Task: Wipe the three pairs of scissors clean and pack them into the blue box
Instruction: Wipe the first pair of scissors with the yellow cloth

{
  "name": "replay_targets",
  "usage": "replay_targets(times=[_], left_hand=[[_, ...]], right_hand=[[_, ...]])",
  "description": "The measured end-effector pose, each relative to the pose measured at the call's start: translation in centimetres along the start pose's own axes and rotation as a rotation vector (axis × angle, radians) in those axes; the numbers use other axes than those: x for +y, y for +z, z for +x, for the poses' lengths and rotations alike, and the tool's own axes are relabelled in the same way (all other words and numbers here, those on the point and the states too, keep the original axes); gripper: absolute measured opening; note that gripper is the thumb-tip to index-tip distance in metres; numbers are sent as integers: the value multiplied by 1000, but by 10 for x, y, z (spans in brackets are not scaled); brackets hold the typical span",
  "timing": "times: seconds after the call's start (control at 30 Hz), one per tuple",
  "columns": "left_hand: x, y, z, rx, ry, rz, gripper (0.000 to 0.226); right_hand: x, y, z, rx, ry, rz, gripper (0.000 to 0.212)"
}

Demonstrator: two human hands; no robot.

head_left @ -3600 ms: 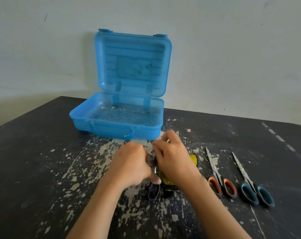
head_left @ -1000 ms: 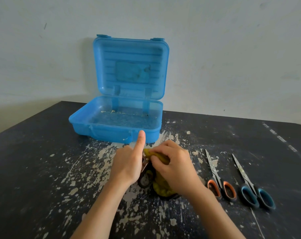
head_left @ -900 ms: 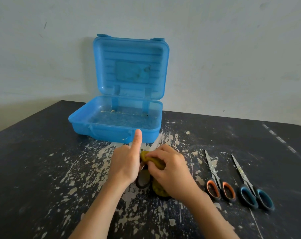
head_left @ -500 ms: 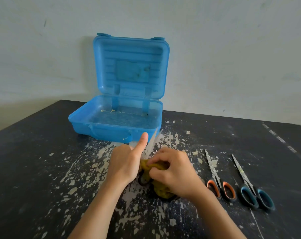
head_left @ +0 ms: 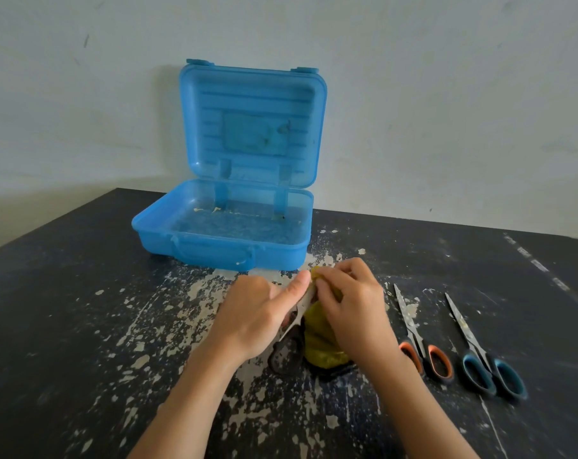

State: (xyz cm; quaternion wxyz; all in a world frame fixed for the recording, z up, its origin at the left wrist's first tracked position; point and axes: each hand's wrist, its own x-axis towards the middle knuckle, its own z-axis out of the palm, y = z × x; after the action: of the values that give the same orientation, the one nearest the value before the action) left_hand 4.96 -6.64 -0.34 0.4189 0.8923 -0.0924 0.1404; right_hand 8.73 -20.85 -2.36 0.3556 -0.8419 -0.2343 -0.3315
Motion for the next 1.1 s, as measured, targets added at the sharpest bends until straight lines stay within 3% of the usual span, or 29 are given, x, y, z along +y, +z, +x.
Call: replay_targets(times=[0.17, 0.27, 0.33, 0.43, 0.53, 0.63, 0.77, 0.9, 1.1], left_hand=[[-4, 7, 0, -60, -31, 49, 73], [-10, 6, 1, -89, -104, 82, 65], [-13, 5, 2, -93, -134, 130, 61], [-11, 2, 4, -69, -120, 151, 56], [-8, -1, 3, -75, -82, 165, 51], [-10, 0, 1, -126, -87, 176, 56], [-12, 3, 1, -157, -96, 179, 61], [-10, 0, 4, -97, -140, 122, 75], [-6, 0, 4, 33, -210, 16, 77]], right_hand=[[19, -6, 5, -42, 231, -17, 18], [20, -11, 6, 65, 341, 12, 20], [11, -13, 5, 107, 262, 53, 17], [-4, -11, -2, -57, 46, 143, 15], [-2, -5, -3, -125, 20, 121, 18], [8, -7, 2, -39, 120, 43, 17], [21, -18, 5, -1, 434, 5, 19], [10, -28, 7, 28, 514, 241, 13], [-16, -33, 6, -380, 575, 765, 17]])
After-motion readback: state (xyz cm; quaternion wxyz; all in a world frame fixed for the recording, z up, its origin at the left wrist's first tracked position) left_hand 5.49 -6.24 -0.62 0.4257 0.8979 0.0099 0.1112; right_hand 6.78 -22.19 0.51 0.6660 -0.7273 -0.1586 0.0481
